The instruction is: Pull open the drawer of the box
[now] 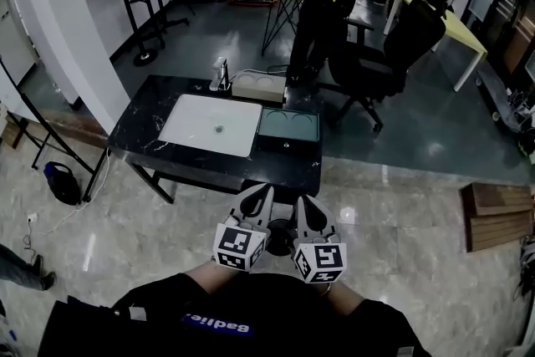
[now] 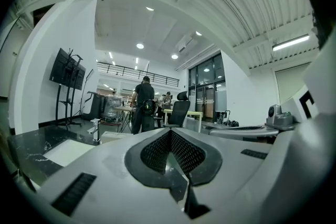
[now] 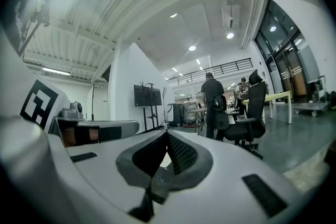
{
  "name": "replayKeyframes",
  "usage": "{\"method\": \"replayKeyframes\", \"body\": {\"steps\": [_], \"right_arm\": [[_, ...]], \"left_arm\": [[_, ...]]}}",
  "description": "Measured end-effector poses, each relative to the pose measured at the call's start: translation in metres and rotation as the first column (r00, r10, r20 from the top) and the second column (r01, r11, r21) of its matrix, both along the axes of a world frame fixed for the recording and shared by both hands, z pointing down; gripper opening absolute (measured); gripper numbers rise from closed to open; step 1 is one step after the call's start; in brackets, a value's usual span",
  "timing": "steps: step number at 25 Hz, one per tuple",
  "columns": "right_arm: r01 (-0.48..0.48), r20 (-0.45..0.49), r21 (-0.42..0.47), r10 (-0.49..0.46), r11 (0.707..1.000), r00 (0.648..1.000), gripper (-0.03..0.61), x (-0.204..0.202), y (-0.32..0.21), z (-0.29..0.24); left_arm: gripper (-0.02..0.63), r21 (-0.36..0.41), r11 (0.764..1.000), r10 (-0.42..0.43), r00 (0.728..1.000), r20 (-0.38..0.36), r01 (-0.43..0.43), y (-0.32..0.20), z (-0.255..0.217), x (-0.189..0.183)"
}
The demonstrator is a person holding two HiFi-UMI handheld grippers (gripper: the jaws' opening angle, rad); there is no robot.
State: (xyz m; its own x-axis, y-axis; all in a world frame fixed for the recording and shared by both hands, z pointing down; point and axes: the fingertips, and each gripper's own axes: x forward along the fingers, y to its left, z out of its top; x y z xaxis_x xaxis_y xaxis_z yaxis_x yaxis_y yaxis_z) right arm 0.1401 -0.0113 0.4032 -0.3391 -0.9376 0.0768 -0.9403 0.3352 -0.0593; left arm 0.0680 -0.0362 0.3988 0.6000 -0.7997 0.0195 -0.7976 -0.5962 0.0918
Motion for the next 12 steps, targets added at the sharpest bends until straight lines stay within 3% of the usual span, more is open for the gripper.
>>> {"method": "replayKeyframes", "body": {"steps": [12], "right_arm": [[-0.122, -0.036, -0.029, 0.121, 0.992, 0.992, 0.0, -0.064, -0.12, 0.001]], "left_arm": [[-0.012, -0.001, 0.995, 0.095, 0.995, -0.02, -0.095, -0.127, 0.002, -0.066]]}}
